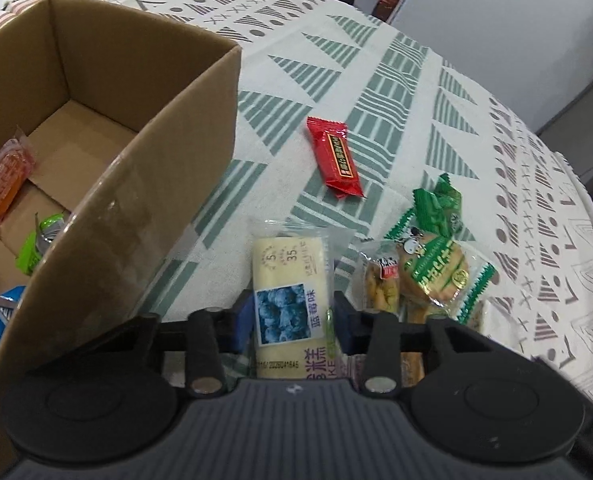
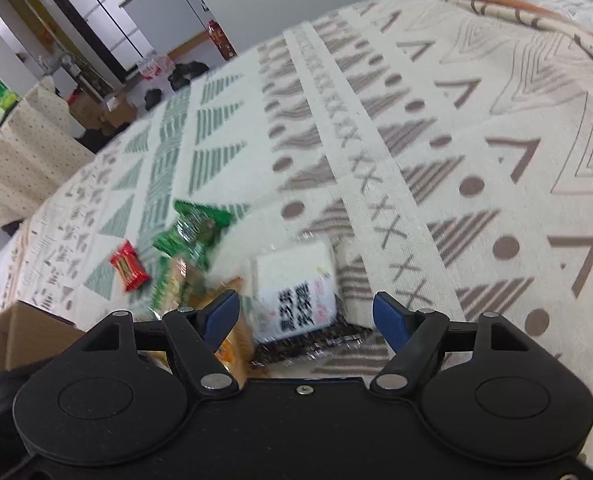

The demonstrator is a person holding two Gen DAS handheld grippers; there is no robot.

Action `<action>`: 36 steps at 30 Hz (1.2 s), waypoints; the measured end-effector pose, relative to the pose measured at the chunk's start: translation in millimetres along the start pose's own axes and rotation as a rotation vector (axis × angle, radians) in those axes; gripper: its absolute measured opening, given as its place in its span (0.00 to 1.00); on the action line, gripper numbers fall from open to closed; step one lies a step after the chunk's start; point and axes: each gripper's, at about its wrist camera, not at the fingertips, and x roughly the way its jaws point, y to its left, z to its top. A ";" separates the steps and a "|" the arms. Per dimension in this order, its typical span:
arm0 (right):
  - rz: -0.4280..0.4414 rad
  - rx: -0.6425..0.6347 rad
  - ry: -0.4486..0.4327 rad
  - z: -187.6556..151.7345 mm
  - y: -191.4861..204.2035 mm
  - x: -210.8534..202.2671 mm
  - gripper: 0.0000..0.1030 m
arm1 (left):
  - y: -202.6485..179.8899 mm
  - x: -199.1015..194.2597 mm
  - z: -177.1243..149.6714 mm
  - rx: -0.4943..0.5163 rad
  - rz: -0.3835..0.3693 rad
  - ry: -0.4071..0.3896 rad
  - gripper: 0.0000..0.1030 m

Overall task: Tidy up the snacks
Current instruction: 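Grasp the white cheese-stick bag with the left tool while the right tool grasps the black-and-white packet, then carry both packets over the box and release them inside with both tools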

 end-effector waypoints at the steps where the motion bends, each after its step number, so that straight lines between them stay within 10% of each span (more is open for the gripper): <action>1: 0.000 -0.011 0.022 -2.3 0.2 3.8 0.65 | 0.9 -1.0 -0.8 -0.002 -0.004 0.001 0.36; 8: 0.019 -0.006 0.008 -8.4 -7.4 -5.5 0.54 | 5.2 -19.3 -8.9 -0.006 -0.002 -0.019 0.32; 10: 0.047 0.008 0.014 -8.5 -10.0 -9.4 0.30 | 4.4 -28.8 -10.5 0.004 -0.013 -0.042 0.32; 36: 0.322 -0.007 -0.134 -8.8 13.9 -79.4 0.22 | 14.1 -134.3 -12.8 0.005 -0.017 -0.247 0.31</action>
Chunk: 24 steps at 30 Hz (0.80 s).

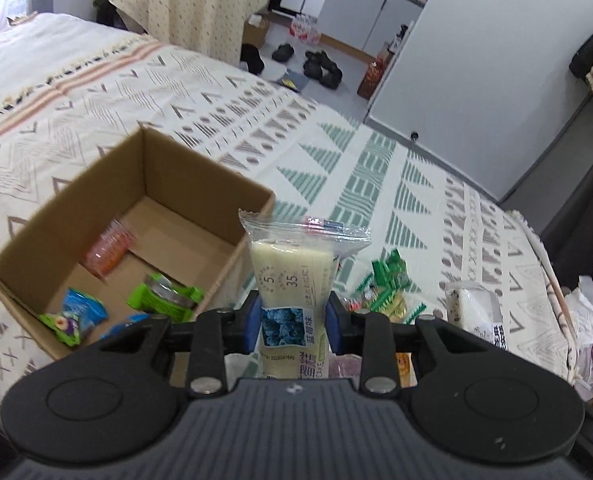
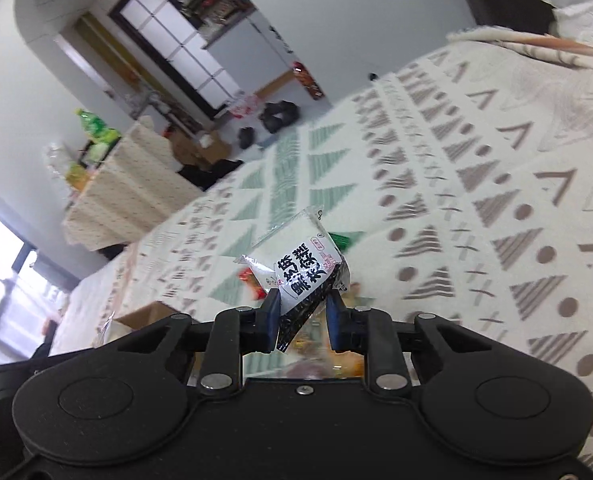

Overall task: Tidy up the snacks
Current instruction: 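Carry both packets over the box and release them inside with both tools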

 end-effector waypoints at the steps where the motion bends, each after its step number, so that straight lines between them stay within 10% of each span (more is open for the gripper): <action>1: 0.010 -0.004 -0.004 -0.4 2.9 -1.2 0.22 | 2.0 -3.3 1.6 -0.003 0.003 -0.009 0.31; 24: 0.191 -0.116 -0.061 -25.6 77.7 -12.5 0.22 | 54.9 -58.8 26.2 -0.094 0.014 -0.109 0.30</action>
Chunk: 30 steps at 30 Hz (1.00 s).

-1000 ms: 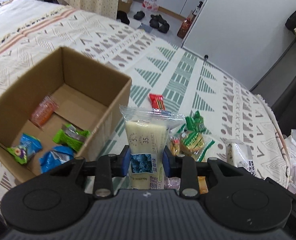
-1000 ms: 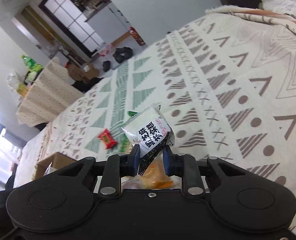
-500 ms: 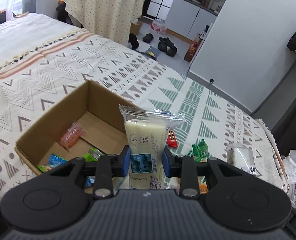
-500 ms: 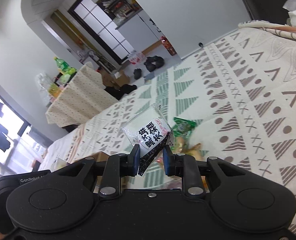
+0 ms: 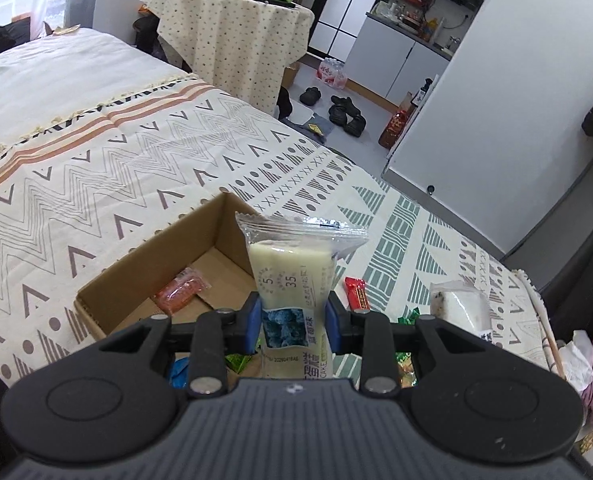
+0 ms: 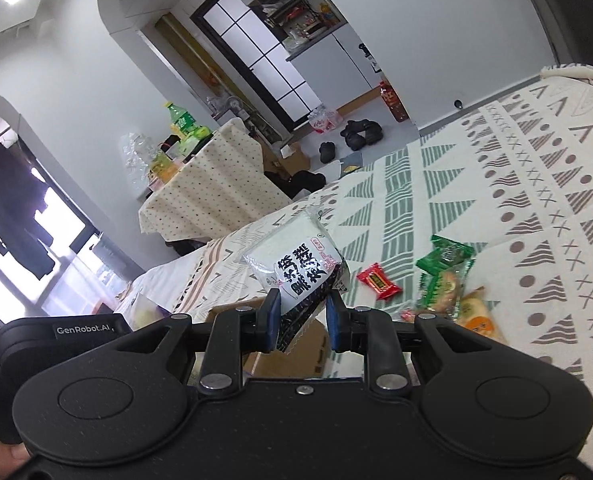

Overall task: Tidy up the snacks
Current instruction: 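Carry both packets over the box and release them inside with both tools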

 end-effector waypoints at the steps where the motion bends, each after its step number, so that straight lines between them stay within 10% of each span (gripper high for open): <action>1: 0.006 -0.001 0.000 -0.9 2.4 0.7 0.22 | 2.0 -1.8 1.1 -0.007 -0.004 -0.001 0.30; 22: 0.058 -0.045 0.037 -26.3 41.2 28.3 0.22 | 57.2 28.1 29.3 -0.084 0.012 0.051 0.32; 30: 0.045 -0.055 0.072 -35.4 50.8 51.0 0.22 | 71.7 47.2 32.4 -0.076 0.033 0.084 0.55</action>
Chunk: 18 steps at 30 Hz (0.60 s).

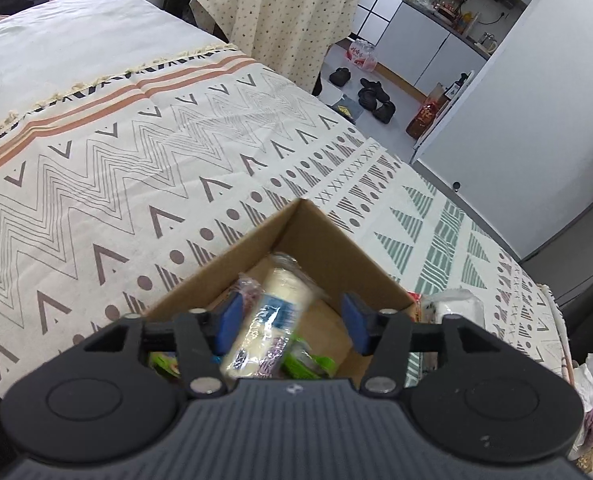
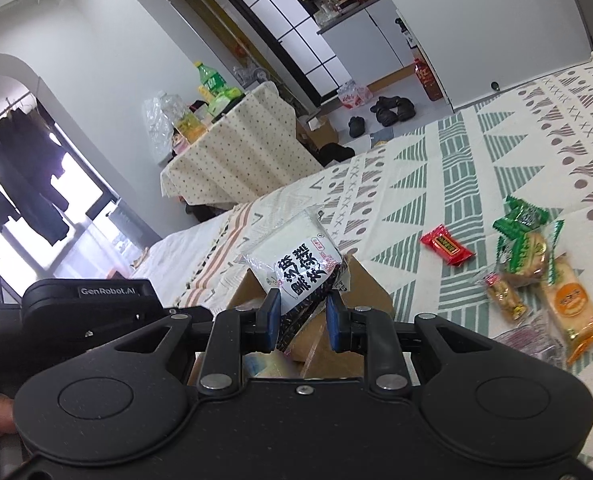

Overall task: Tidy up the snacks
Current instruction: 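Carry both packets over the box and release them inside with both tools, then withdraw both open tools from the box back over the remaining snacks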

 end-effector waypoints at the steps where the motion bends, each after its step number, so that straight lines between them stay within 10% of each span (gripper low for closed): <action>1: -0.002 -0.002 0.004 -0.5 1.1 2.8 0.22 | 1.3 1.6 0.8 0.000 0.005 0.002 0.56; 9: 0.003 -0.006 0.010 -1.5 7.1 19.5 0.23 | 6.9 10.2 3.3 0.015 0.022 0.025 0.61; 18: -0.008 -0.011 0.037 0.4 9.2 13.6 0.49 | 5.0 10.5 -5.4 0.031 0.069 0.056 0.78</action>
